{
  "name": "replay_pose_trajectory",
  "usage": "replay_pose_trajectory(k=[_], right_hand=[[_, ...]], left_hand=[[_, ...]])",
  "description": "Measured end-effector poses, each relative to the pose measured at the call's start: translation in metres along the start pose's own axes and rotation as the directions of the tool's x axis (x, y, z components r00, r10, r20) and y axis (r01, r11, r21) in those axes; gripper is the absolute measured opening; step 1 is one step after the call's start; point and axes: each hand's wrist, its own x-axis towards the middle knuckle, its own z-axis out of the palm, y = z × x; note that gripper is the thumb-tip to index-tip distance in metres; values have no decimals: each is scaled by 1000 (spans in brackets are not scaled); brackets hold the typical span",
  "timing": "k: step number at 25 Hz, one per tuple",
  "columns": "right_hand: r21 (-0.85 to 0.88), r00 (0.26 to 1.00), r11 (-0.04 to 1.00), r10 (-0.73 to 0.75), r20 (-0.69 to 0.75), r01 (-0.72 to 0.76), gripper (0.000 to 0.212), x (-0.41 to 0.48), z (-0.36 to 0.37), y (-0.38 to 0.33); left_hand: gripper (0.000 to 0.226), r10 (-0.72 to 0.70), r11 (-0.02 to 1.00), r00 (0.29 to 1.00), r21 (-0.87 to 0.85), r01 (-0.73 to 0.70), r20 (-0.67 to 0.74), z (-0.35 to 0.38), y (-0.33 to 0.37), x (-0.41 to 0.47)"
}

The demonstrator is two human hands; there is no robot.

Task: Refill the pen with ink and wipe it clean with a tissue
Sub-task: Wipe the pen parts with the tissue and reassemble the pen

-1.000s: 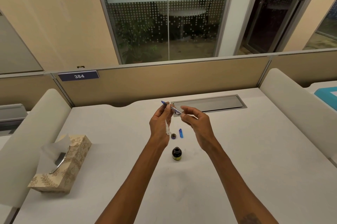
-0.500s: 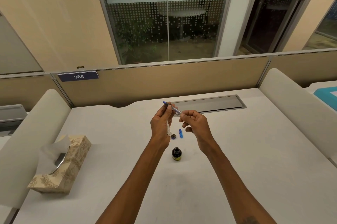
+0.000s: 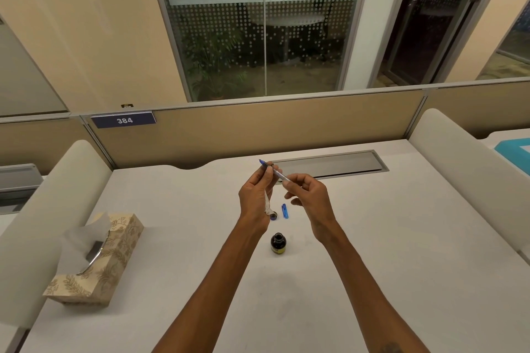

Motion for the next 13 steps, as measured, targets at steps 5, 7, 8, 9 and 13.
replay_pose_trajectory(k=[5,7,8,9,13], right_hand=[[-13,985,986,169,24,-169,40,1,3,-5],[-27,994,994,107,21,-107,28,1,0,-2],[-39,999,998,42,19,-41,24,2,0,0],[-50,1000,999,-4,12,5,22,1,0,0],[-14,995,995,96,15,-95,34,5,5,1]], left_hand=[[22,-25,999,999,-20,25,33,-1,0,1],[18,-17,1000,1000,-24,18,23,-3,2,1],[17,-13,999,1000,-29,13,18,-3,3,1],[17,-10,1000,1000,-29,11,17,-4,4,1],[20,-41,999,998,-13,42,56,-3,4,2]])
